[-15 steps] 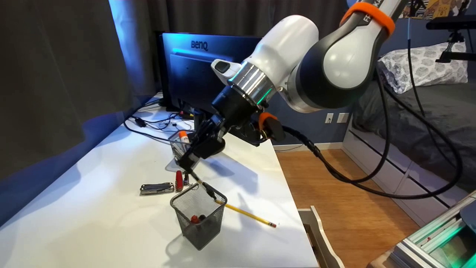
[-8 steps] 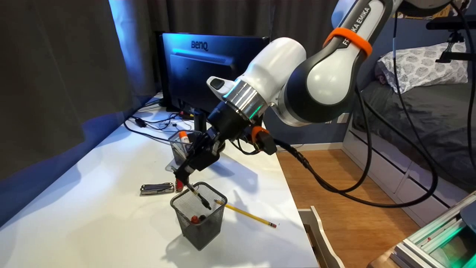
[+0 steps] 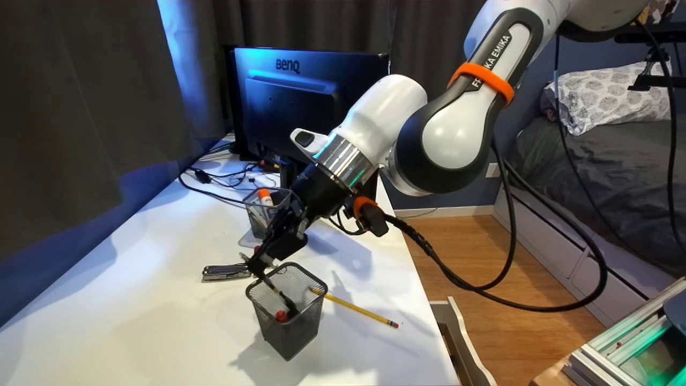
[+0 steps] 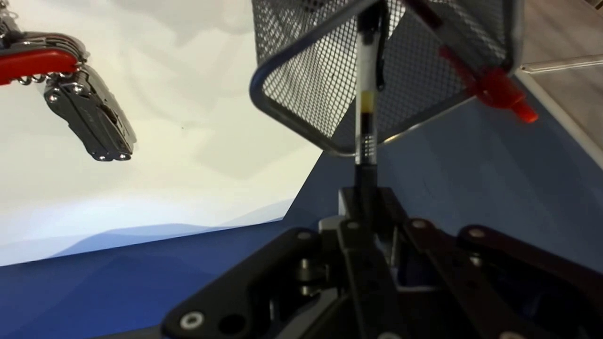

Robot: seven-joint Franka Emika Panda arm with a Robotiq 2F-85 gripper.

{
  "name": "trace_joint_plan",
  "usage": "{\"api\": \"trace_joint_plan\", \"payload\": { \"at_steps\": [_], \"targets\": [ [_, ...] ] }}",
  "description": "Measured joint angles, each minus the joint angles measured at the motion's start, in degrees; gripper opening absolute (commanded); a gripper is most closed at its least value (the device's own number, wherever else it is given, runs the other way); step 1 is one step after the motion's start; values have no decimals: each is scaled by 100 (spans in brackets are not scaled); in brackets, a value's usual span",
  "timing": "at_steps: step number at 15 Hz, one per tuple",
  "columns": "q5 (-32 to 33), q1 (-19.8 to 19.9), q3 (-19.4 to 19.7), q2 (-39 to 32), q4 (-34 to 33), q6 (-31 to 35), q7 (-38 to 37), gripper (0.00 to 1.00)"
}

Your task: Pick up the clear black pen from the desktop and put it in the desktop pen and pencil basket

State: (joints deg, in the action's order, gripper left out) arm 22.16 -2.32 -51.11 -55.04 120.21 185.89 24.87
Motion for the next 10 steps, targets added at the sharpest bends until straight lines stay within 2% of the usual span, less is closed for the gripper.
{"api": "trace_joint_plan", "payload": {
  "at_steps": [10],
  "targets": [
    [0, -187, 218, -161, -276, -237, 0, 3]
  ]
}}
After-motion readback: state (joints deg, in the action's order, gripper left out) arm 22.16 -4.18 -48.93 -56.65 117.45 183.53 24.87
